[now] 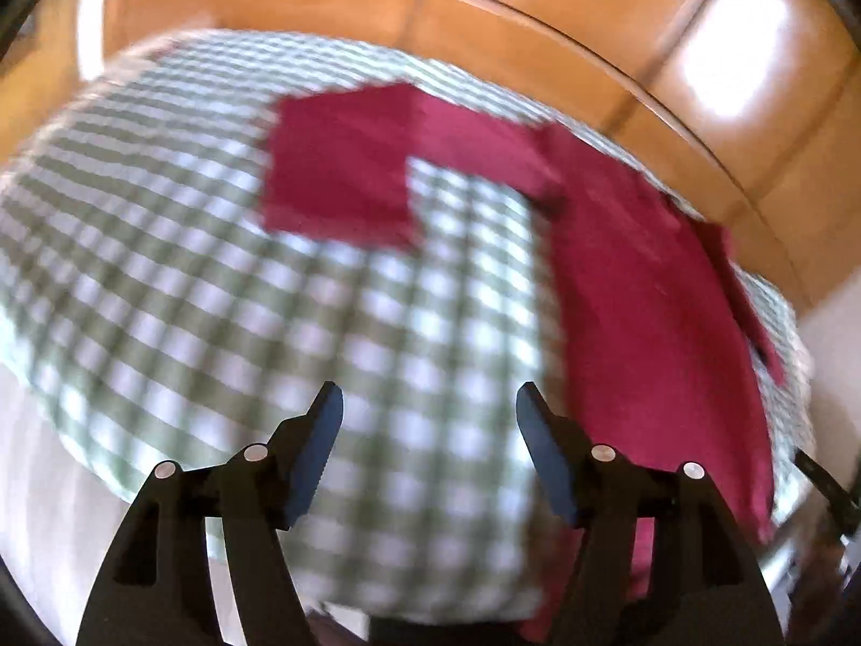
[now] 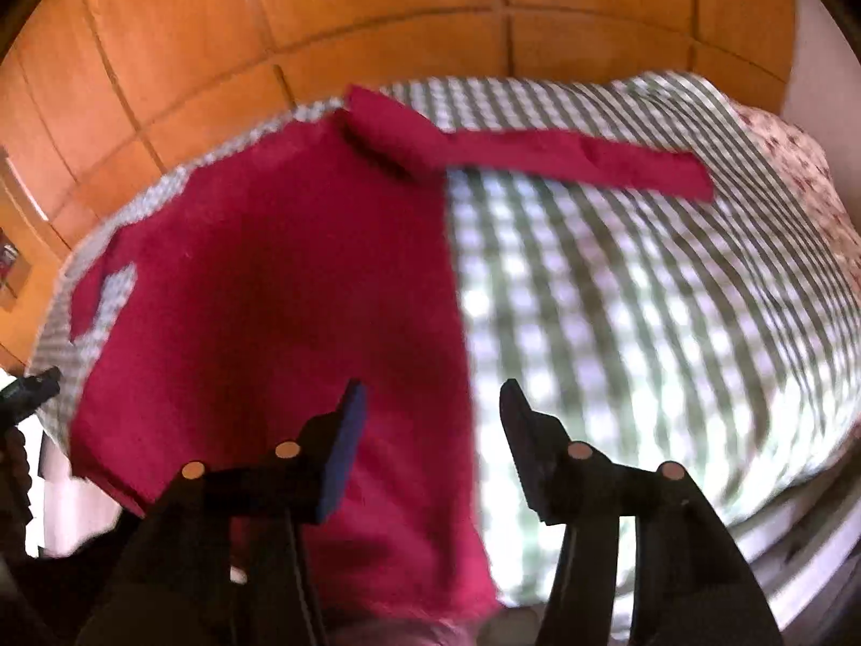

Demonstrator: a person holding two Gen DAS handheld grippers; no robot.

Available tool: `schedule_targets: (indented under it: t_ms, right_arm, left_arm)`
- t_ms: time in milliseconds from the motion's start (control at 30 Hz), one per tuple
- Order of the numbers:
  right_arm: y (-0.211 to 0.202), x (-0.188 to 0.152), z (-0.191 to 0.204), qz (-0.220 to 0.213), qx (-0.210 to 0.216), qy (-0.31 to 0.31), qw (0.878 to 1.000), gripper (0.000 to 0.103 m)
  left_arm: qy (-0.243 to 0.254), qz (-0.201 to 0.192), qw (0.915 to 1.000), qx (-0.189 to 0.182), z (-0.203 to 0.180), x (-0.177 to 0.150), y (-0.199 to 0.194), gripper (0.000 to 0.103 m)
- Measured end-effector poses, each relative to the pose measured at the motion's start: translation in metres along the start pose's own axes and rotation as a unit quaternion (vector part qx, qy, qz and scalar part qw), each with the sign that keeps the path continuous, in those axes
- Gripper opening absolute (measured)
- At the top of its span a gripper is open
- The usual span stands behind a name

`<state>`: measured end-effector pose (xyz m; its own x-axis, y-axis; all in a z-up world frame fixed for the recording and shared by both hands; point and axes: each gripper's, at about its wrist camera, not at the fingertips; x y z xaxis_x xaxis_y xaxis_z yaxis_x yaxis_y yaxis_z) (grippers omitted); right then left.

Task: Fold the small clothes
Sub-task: 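Lift and shake the sweater out with both grippers, spreading it over the bed, then release the sweater with both grippers, laying it flat front up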

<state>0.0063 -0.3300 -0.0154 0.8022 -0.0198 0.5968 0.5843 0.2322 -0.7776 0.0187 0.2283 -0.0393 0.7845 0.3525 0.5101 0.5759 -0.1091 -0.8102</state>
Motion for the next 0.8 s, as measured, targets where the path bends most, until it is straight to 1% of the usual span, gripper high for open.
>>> schedule_targets:
  t_ms: [67,100,167,233,300,367,400,433,467,500,533,567,600,667,700,767,800]
  right_arm:
    - [0.013,0.005,0.021,0.005,0.026,-0.009,1.0,0.055]
    - [0.023,0.007,0.037,0.011,0.039,-0.019,0.999,0.055]
    - [0.037,0.01,0.057,0.019,0.054,-0.027,0.998,0.055]
    - [0.051,0.008,0.08,0.032,0.078,-0.039,0.996,0.055]
    - [0.066,0.006,0.101,0.04,0.086,-0.051,0.994,0.055]
    - [0.078,0.004,0.116,0.052,0.099,-0.055,0.992,0.056]
    - [0.082,0.003,0.121,0.054,0.1,-0.056,0.992,0.057]
    - [0.087,0.003,0.124,0.055,0.1,-0.057,0.992,0.059]
    - [0.09,0.002,0.126,0.054,0.098,-0.058,0.992,0.062]
    - [0.092,0.002,0.128,0.053,0.097,-0.059,0.992,0.064]
    - [0.093,0.002,0.128,0.052,0.096,-0.059,0.992,0.064]
    - [0.095,0.002,0.128,0.053,0.094,-0.059,0.992,0.065]
    - [0.096,0.003,0.127,0.054,0.094,-0.058,0.992,0.065]
    - [0.099,0.003,0.126,0.055,0.097,-0.054,0.992,0.064]
    - [0.098,0.002,0.124,0.055,0.098,-0.052,0.992,0.064]
    - [0.099,0.003,0.123,0.054,0.098,-0.048,0.993,0.064]
    - [0.1,0.003,0.123,0.054,0.097,-0.047,0.993,0.064]
  left_arm:
    - [0.014,-0.023,0.9984,0.05,0.002,0.005,0.0,0.066]
    - [0.031,-0.028,0.9966,0.071,0.003,0.008,0.003,0.066]
    - [0.047,-0.037,0.9934,0.098,0.003,0.016,0.011,0.066]
    - [0.06,-0.042,0.9914,0.109,-0.003,0.021,0.023,0.066]
    - [0.085,-0.044,0.9882,0.119,-0.01,0.029,0.041,0.066]
    - [0.118,-0.046,0.9826,0.136,-0.022,0.035,0.059,0.067]
    - [0.137,-0.046,0.9778,0.151,-0.026,0.04,0.072,0.067]
    - [0.148,-0.048,0.9735,0.167,-0.027,0.044,0.082,0.067]
    - [0.15,-0.05,0.9719,0.175,-0.027,0.049,0.089,0.066]
    - [0.142,-0.046,0.9738,0.171,-0.022,0.056,0.098,0.06]
    - [0.131,-0.043,0.9777,0.159,-0.016,0.062,0.103,0.042]
    - [0.123,-0.04,0.98,0.152,-0.014,0.067,0.104,0.032]
    - [0.112,-0.039,0.9824,0.144,-0.01,0.077,0.101,0.012]
    - [0.073,-0.055,0.9898,0.109,0.003,0.092,0.084,0.011]
    - [0.039,-0.062,0.994,0.081,0.016,0.103,0.072,0.011]
    - [-0.018,-0.075,0.9958,0.05,0.041,0.122,0.053,0.01]
    - [-0.051,-0.085,0.9944,0.037,0.059,0.133,0.042,0.01]
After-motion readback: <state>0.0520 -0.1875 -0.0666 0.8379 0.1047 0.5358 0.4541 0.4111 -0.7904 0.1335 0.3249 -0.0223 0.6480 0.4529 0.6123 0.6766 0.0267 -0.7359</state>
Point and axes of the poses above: each gripper's, at about its wrist camera, not at the fingertips, and y roughly the way its jaws point, z to its left, x to its top, and after that the axes turned 1 degree about z, right-handed
